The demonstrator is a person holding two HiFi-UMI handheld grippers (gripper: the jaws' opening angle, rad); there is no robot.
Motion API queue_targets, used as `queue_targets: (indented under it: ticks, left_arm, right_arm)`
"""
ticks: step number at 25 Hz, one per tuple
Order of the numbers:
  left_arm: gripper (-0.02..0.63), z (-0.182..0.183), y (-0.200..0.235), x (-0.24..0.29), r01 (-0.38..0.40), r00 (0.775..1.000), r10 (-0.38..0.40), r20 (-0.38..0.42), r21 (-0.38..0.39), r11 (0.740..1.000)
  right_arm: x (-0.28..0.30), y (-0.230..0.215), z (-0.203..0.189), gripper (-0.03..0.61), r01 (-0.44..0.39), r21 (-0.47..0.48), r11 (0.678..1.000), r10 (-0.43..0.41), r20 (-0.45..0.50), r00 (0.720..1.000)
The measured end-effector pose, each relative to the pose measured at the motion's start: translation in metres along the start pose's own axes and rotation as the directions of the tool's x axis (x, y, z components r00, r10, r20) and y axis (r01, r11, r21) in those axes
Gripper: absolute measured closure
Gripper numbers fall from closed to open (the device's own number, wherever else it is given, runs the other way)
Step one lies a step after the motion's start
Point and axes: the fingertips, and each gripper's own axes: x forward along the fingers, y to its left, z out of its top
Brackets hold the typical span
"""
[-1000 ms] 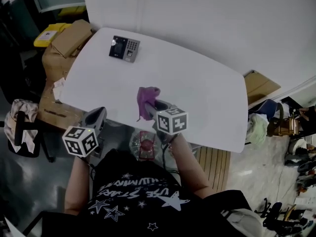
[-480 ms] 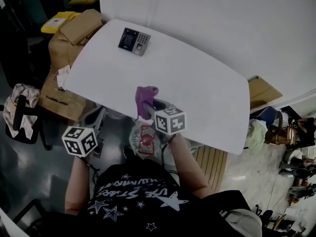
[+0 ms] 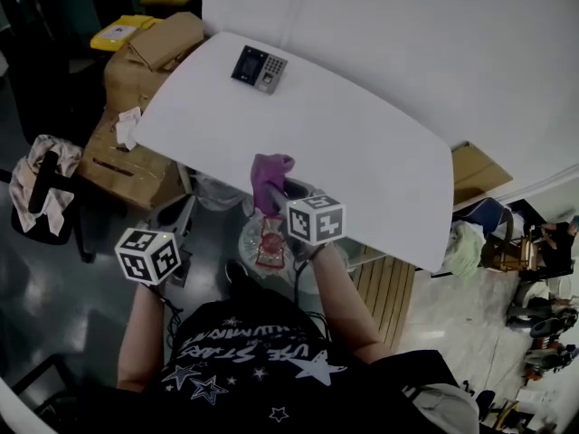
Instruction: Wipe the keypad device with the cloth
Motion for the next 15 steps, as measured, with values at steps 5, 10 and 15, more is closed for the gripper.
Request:
queue_targets:
  ticks: [5,10,15]
  left_arm:
    - [0.607,-0.007,-0.016,-0.026,0.009,1.0,-0.009,0.025,0.012,1.0]
    - [0.607,-0.018,-0.028,-0.055,-0.003,0.999,0.003,0.04,0.012,1.0]
    - [0.607,-0.03,-0.044,-0.088,-0.009,0.999,0.008,0.046,0.023,1.0]
  right_arm:
    - [-0.023,0.026,-0.006,0.48,-0.038,-0.001,0.999,0.038,0.05,0.998]
    - [-0.039,0.046,-0.019,0.48,-0.044,-0.009,0.999,0.045,0.048,0.998]
    - [-0.055,0.077,-0.038,0.48,-0.065,-0.016,0.998,0.066,0.032,0.997]
